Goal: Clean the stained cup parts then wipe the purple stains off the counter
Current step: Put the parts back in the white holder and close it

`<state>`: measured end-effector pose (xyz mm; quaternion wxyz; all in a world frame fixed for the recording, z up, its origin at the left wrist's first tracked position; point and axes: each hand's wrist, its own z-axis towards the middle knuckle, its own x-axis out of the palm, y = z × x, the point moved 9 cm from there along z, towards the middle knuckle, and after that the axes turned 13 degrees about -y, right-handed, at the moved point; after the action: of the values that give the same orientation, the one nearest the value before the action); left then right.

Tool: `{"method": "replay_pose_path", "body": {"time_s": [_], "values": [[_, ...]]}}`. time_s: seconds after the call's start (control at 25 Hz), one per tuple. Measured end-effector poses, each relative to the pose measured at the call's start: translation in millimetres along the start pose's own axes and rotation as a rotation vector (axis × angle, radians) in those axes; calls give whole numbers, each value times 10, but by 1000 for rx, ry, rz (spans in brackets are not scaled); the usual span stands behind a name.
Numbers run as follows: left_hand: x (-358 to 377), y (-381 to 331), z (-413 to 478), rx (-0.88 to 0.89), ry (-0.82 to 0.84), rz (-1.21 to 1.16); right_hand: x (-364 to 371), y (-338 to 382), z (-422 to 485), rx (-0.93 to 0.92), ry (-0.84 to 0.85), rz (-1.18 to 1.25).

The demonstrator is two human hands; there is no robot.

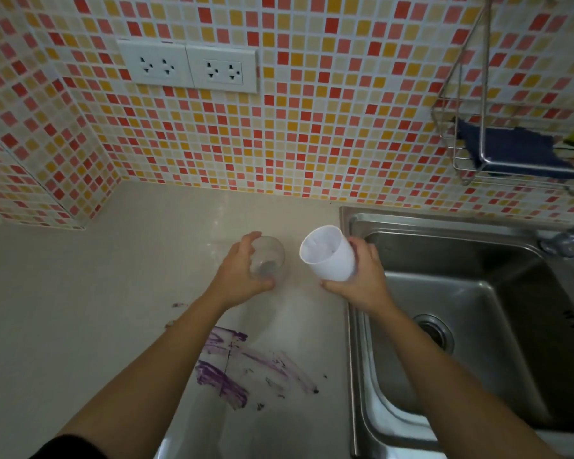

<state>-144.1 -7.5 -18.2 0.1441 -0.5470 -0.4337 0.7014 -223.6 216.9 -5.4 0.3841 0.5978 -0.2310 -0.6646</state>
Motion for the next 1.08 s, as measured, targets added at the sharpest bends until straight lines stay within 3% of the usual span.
{"method": "replay_pose_path", "body": {"time_s": [0.24, 0.68, 0.8, 0.92, 1.08], "values": [[559, -57, -135, -72, 154, 2, -428, 267, 122, -180, 135, -317], [599, -95, -200, -55, 167, -53, 143, 974, 60, -635, 420, -891], [547, -175, -206, -26, 144, -79, 285, 1088, 33, -636, 508, -793], [505, -149, -209, -47, 120, -112, 259, 1106, 89, -496, 552, -474], [515, -11, -246, -119, 105, -167, 123, 947, 141, -250, 437, -135]]}}
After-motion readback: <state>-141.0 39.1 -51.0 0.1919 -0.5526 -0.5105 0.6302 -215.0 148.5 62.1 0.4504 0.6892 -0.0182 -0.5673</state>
